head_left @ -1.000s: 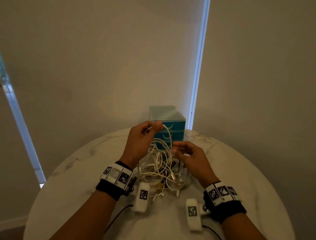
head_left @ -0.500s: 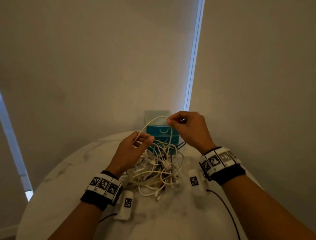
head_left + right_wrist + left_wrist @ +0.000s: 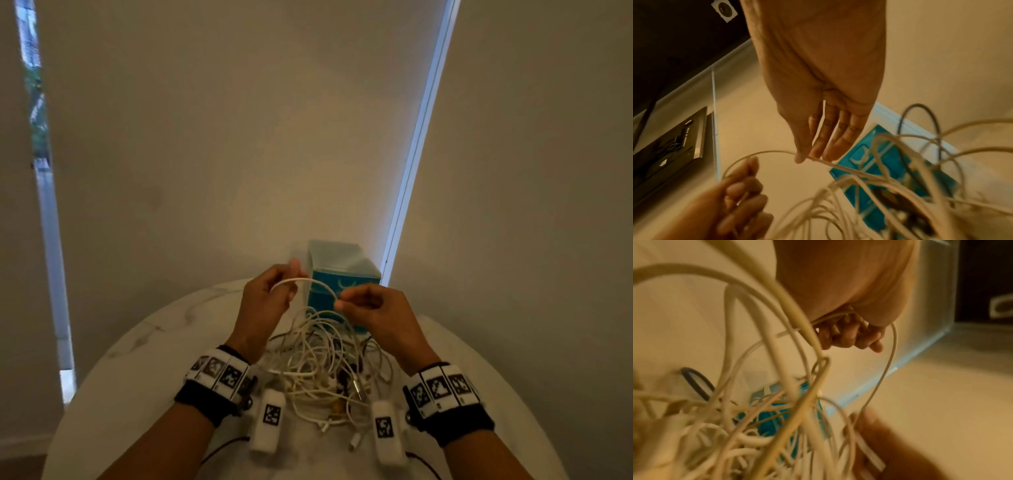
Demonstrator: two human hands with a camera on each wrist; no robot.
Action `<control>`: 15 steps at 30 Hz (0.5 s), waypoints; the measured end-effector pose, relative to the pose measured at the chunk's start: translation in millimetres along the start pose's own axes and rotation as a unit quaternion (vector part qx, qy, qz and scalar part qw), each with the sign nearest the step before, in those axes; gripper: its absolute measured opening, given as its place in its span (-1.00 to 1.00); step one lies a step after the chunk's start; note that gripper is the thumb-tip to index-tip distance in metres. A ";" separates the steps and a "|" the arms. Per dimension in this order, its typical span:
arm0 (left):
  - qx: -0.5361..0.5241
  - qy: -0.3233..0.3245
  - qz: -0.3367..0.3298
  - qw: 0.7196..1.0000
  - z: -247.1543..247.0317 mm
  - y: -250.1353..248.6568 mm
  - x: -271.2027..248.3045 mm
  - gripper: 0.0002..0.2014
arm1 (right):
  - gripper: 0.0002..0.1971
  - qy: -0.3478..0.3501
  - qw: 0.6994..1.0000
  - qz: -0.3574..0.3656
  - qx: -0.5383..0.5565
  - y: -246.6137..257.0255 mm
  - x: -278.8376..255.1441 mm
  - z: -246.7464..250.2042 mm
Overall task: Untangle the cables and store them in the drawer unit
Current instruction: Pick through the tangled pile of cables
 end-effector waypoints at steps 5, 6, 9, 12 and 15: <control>-0.209 0.037 0.113 0.971 8.7 24.0 16.4 -0.69 | -0.88 0.034 0.994 -0.050 -0.095 -50.8 -17.9 9.2; -0.235 0.047 0.124 0.963 8.2 28.7 18.4 -0.72 | -0.91 0.050 0.991 -0.058 -0.112 -53.1 -19.6 8.4; -0.194 0.058 0.117 0.972 4.3 31.4 15.5 -0.68 | -0.96 0.081 0.981 -0.043 -0.169 -35.3 -15.9 4.7; -0.112 0.116 0.088 0.983 -10.9 15.0 4.1 -0.67 | -0.94 -0.010 0.982 0.026 -0.188 6.2 2.0 22.6; -0.060 0.183 0.054 0.980 -23.2 0.2 -5.3 -0.67 | -0.93 -0.085 0.985 0.067 -0.136 45.4 14.8 34.5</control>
Point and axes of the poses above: each hand's wrist, its own x-axis towards the middle knuckle, its own z-axis out of the back of the hand, y = z × x, the point moved 10 cm from there along x, towards the middle knuckle, and after that the axes turned 15 degrees about x, right-handed, at the moved point
